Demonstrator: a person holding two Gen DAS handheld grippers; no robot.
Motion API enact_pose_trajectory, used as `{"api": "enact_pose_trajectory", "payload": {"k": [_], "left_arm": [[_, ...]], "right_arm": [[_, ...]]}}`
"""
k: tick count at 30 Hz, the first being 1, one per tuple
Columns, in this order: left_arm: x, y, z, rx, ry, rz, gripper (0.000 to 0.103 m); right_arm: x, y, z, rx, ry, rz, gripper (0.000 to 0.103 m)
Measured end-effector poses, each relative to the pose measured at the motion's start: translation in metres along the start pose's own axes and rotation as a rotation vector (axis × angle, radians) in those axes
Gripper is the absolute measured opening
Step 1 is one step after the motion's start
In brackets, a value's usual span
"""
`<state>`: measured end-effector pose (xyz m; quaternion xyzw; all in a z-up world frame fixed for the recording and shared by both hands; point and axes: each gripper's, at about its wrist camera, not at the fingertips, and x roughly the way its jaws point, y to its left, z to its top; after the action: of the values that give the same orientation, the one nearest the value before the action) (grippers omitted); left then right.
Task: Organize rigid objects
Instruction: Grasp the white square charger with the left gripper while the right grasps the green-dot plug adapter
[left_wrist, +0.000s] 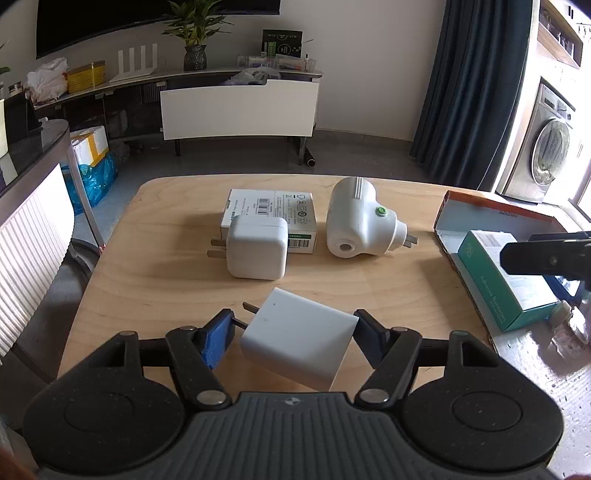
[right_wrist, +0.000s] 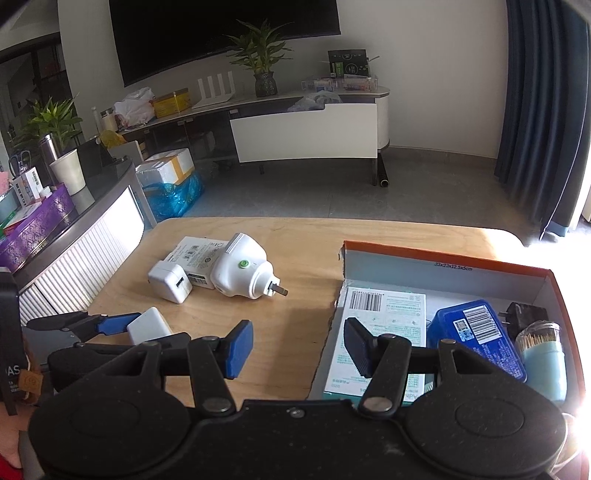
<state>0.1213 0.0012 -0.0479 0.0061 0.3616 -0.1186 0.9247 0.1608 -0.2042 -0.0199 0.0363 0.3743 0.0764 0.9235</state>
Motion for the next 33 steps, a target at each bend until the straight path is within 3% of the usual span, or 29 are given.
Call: {"api": "enact_pose_trajectory", "payload": {"k": [6,8,17,23,25,33], "left_arm": [[-0.021,0.006,0.004,-0.052,-0.039,0.016,0.071],[-0.026,0.008,0.004,-0.062,-0.05,0.012,0.071],[-0.024,0.019,0.003,-0.097,-0.059,0.002,0.071],[-0.016,0.024,0.008,-0.12,-0.063,0.02,0.071],[-0.014,0.025,0.01,-0.125,-0.062,0.031,0.071],[-0.02,0.029,0.013,-0.157,-0.072,0.068,0.071]], "right_arm": [[0.037,0.021,0.022,-0.118,0.025,0.121,0.084],[0.053,0.031,0.028,-0.185,0.034,0.123,0.088],[0.113,0.046,0.05,-0.357,0.092,0.129,0.092],[0.141,0.051,0.046,-0.367,0.137,0.113,0.091],[0.145,0.049,0.041,-0.338,0.152,0.119,0.079],[0.104,0.043,0.025,-0.204,0.095,0.105,0.079]]}}
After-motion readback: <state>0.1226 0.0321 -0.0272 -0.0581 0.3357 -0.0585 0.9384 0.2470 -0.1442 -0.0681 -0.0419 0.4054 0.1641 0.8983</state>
